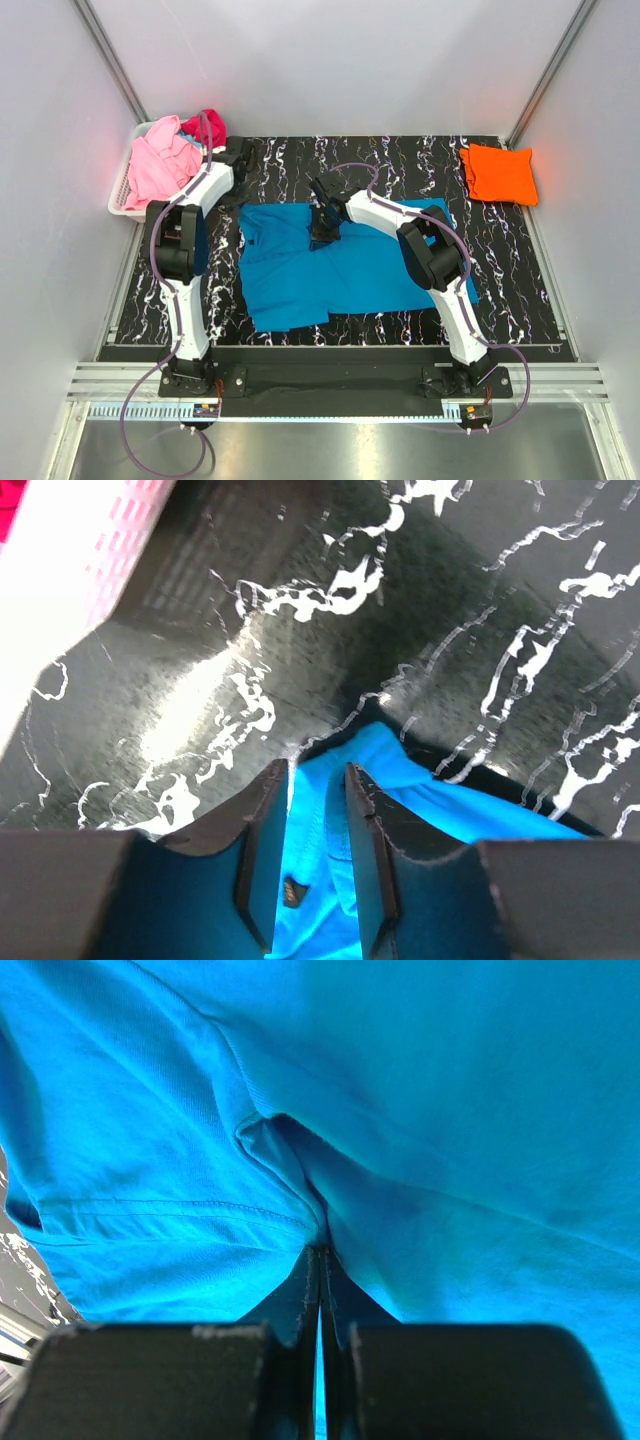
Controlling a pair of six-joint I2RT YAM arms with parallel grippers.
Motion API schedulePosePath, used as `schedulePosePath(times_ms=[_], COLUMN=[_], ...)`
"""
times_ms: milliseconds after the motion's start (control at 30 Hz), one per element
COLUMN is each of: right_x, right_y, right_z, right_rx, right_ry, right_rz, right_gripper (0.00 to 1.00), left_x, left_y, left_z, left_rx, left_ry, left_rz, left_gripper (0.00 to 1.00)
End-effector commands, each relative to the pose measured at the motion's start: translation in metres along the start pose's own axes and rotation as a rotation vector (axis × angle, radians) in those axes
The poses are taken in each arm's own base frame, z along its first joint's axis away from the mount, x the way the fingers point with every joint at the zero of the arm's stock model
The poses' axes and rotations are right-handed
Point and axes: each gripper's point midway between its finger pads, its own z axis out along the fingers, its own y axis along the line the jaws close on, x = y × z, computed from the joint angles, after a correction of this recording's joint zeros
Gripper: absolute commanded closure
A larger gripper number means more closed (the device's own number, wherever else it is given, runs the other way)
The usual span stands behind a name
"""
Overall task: Fold and stack the t-shirts
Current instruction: Fold the tshirt
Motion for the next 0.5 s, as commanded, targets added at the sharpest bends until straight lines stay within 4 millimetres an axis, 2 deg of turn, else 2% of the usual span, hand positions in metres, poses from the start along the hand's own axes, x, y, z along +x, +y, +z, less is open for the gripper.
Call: schedulePosePath(times_ms=[0, 67, 133, 233, 267, 333, 367, 467], right_x=[-0.004, -0.004, -0.003, -0.002, -0.002, -0.001, -0.001, -0.001], right_y=[-0.007, -0.007, -0.007, -0.007, -0.006, -0.005, -0.006, -0.006], right_z=[0.005, 0.005, 0.005, 0.006, 0.006, 0.006, 0.005, 0.004], right_rx=[0.045, 0.046, 0.046, 0.041, 0.038, 0.032, 0.034, 0.034], right_ry=[-0.017, -0.016, -0.014, -0.008, -0.006, -0.004, -0.005, -0.007], right_rz=[-0.004, -0.007, -0.007, -0.006, -0.008, -0.010, -0.011, -0.013], right_gripper=[1.00, 1.00, 1.00, 1.00, 1.00, 1.00, 1.00, 1.00], left_x=[-0.029, -0.033, -0.026, -0.021, -0.017, -0.016, -0.016, -0.012], left_y=[-0.008, -0.016, -0.029, -0.039, -0.055, -0.063, -0.069, -0.079], left_z=[-0.025, -0.036, -0.047, -0.057, -0.070, -0.082, -0.094, -0.106], left_rx=[0.100, 0.172, 0.278, 0.358, 0.492, 0.585, 0.657, 0.742], left_ry=[-0.090, -0.111, -0.075, -0.058, -0.046, -0.053, -0.067, -0.041], left_rz=[-0.013, -0.004, 0.013, 0.019, 0.027, 0.006, 0.004, 0.006], left_gripper=[0.65, 0.65, 0.64, 0.64, 0.64, 0.63, 0.63, 0.61])
